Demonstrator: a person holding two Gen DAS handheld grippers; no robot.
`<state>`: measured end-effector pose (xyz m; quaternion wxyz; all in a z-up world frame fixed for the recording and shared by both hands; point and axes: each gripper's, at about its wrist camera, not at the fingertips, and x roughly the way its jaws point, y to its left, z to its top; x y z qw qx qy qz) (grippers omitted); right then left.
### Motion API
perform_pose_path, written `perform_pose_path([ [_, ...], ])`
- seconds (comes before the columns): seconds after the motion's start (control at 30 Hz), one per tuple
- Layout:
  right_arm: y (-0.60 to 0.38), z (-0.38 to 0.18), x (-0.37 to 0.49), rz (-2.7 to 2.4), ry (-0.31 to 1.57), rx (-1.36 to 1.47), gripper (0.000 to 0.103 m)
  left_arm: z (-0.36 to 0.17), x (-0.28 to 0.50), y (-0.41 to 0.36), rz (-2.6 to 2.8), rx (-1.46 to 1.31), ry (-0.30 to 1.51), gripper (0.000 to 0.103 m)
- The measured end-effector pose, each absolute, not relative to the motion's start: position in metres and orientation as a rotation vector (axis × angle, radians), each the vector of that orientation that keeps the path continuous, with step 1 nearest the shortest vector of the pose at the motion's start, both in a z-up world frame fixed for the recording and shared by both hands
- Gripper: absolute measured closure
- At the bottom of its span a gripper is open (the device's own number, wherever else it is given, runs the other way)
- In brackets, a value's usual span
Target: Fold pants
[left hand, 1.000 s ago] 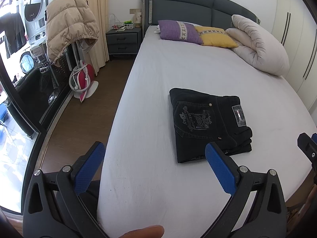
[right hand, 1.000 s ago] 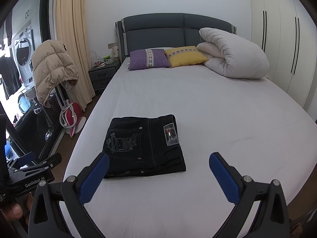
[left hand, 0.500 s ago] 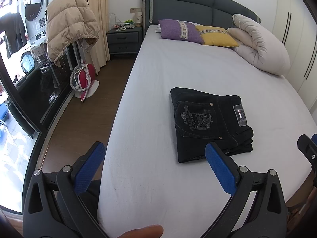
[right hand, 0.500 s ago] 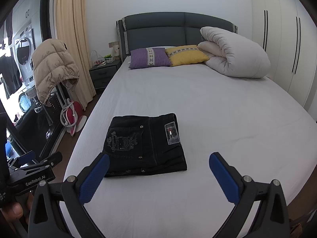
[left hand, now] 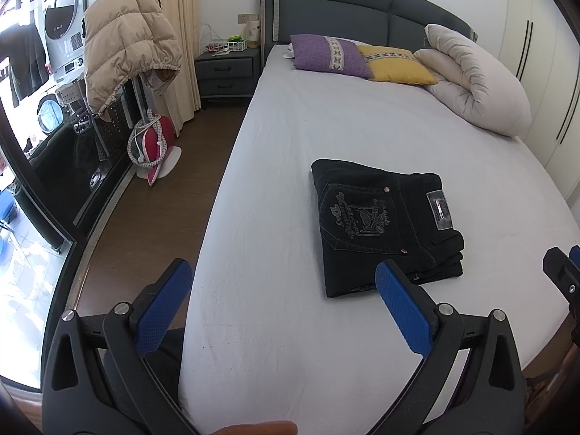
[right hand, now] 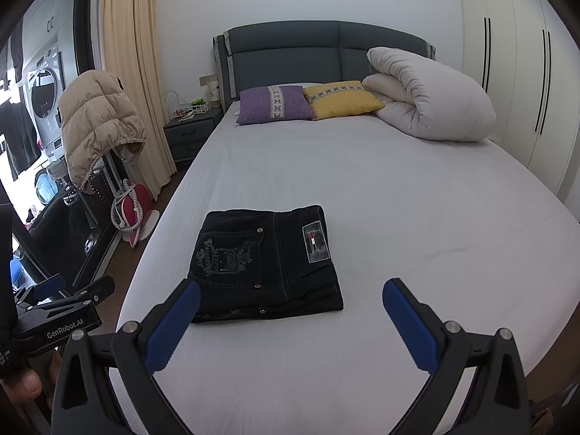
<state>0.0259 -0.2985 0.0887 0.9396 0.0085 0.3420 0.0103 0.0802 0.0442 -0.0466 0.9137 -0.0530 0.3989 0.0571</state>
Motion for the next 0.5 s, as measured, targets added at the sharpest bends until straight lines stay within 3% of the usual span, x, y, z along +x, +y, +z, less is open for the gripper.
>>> perform_pose_path([
  [0.5,-0.294,0.082,0.018,0.026,0.709,0.032,0.000,-0.048,0.078,0.058,0.085,-0.106,0.831,0.000],
])
